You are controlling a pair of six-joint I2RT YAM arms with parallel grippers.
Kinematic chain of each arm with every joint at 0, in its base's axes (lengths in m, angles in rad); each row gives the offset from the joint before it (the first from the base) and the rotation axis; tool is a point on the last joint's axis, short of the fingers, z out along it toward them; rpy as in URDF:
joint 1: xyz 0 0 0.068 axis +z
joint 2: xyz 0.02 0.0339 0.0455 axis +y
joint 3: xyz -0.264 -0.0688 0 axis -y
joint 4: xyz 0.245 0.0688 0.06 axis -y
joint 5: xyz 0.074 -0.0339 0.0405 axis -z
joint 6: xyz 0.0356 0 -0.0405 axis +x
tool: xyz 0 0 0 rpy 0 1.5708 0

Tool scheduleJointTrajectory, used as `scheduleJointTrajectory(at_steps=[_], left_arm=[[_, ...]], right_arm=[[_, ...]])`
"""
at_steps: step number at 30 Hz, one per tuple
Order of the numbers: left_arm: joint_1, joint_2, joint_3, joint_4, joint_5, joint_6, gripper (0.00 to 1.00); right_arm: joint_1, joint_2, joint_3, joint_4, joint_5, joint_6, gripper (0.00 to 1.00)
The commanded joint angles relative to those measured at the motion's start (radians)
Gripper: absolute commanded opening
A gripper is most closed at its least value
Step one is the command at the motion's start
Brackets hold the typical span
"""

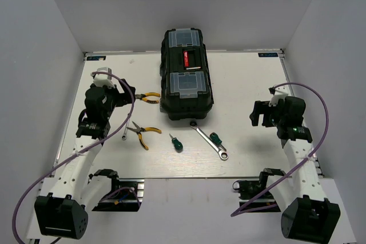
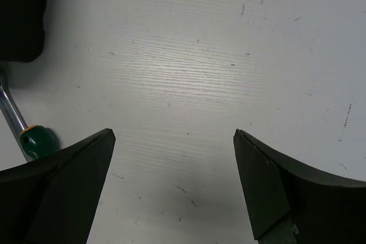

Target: Sort the tools into containers

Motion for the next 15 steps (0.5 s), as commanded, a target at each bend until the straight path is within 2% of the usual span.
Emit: scheduleJointTrajectory(at_steps=[1,5,11,15], left_arm=[[-0.002,-0.002,0.016,0.022,0.047,-0.020,0.99],[-0.002,0.009,0.016,0.022,0.067,-0.031,0.99],[-0.002,0.029,0.016,0.031,0.089,-0.051,0.99],[-0.002,0.029,0.016,0.031,0.112,-0.051,0.99]], right_arm=[[-0.004,-0.010,-0.002,0.034,-0.051,-0.003,0.90],[-0.004,-0.007,-0.007,0.019,-0.120,-0.054,0.90],[0.000,-0.005,-0.007,-0.064,-0.390,-0.230,0.90],[0.006,0.028,0.033,-0.069,-0.387,-0.218,0.90]])
